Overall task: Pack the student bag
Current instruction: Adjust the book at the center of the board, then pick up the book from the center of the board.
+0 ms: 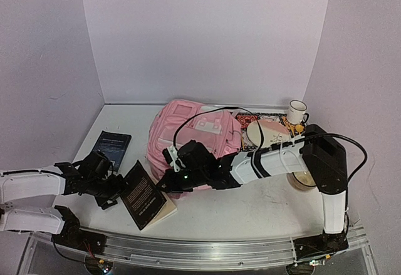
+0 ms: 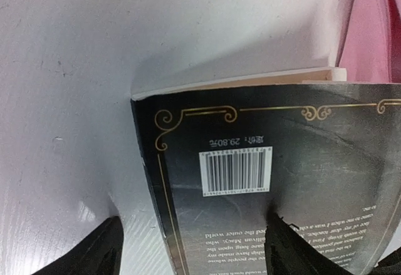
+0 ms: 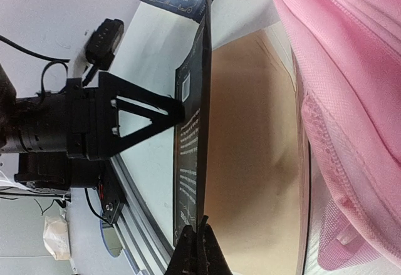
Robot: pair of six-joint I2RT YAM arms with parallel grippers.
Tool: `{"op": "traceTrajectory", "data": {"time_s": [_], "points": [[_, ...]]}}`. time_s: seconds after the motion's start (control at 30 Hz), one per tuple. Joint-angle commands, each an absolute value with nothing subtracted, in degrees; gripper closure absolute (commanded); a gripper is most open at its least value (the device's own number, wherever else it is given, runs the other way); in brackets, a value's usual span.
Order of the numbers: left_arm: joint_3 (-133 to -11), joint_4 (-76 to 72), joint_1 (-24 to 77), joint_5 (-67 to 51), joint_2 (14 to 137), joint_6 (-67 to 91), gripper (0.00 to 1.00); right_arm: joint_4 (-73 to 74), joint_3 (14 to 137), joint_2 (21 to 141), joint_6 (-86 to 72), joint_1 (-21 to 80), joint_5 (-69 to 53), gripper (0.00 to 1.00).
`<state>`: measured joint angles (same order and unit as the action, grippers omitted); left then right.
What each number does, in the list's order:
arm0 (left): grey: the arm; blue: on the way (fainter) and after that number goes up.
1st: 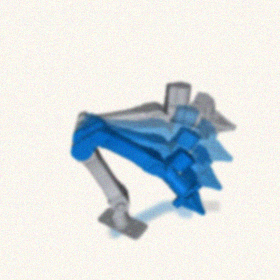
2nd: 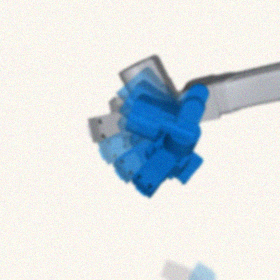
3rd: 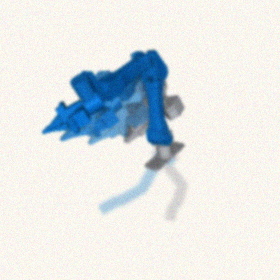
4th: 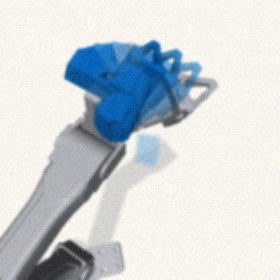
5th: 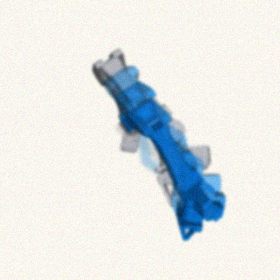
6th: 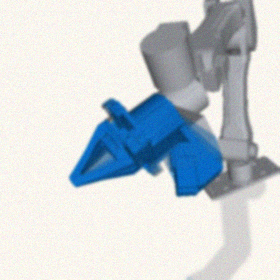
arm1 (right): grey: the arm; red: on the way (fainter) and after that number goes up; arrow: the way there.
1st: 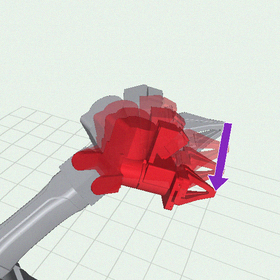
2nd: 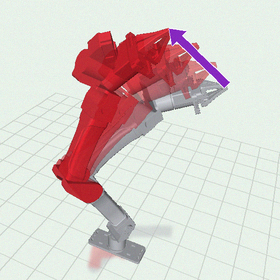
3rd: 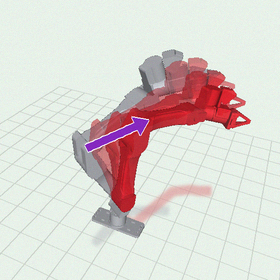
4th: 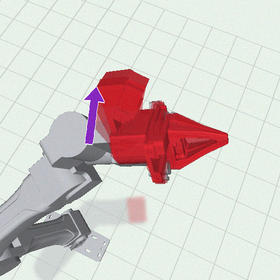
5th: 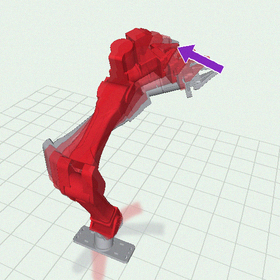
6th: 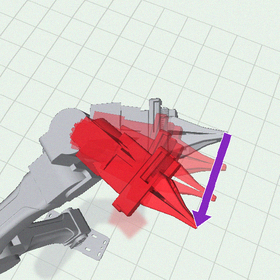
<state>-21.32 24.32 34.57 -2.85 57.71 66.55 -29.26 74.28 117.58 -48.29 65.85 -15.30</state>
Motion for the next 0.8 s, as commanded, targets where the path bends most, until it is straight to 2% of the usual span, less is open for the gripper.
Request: {"op": "traceTrajectory", "data": {"time_s": [0.0, 0.13, 0.33, 0.47, 0.53, 0.67, 0.77], "points": [[-18.83, 16.51, 34.72, -7.80, 60.78, 68.08, 0.25, -30.80, 75.61, 116.62, -48.68, 65.57, -17.62, 0.98], [-17.78, 13.55, 34.80, -8.90, 62.22, 68.51, 0.30, -30.78, 76.26, 118.82, -49.29, 65.58, -19.03, 0.87], [-16.86, 12.24, 34.89, -9.16, 62.21, 68.99, 0.31, -30.68, 78.03, 121.84, -49.76, 65.60, -20.82, 0.71], [-16.46, 12.10, 34.89, -9.14, 61.66, 69.22, 0.31, -30.68, 78.54, 123.07, -50.09, 65.58, -21.16, 0.68], [-16.24, 12.13, 34.91, -8.85, 60.83, 69.62, 0.31, -30.76, 78.71, 123.08, -50.25, 65.59, -21.42, 0.72], [-15.04, 12.13, 34.89, -7.33, 56.77, 71.92, 0.27, -31.09, 78.59, 121.63, -51.18, 65.56, -21.66, 0.94], [-13.86, 12.15, 34.89, -5.89, 52.19, 73.92, 0.23, -32.80, 77.67, 119.14, -52.11, 65.31, -21.96, 1.00]]}}
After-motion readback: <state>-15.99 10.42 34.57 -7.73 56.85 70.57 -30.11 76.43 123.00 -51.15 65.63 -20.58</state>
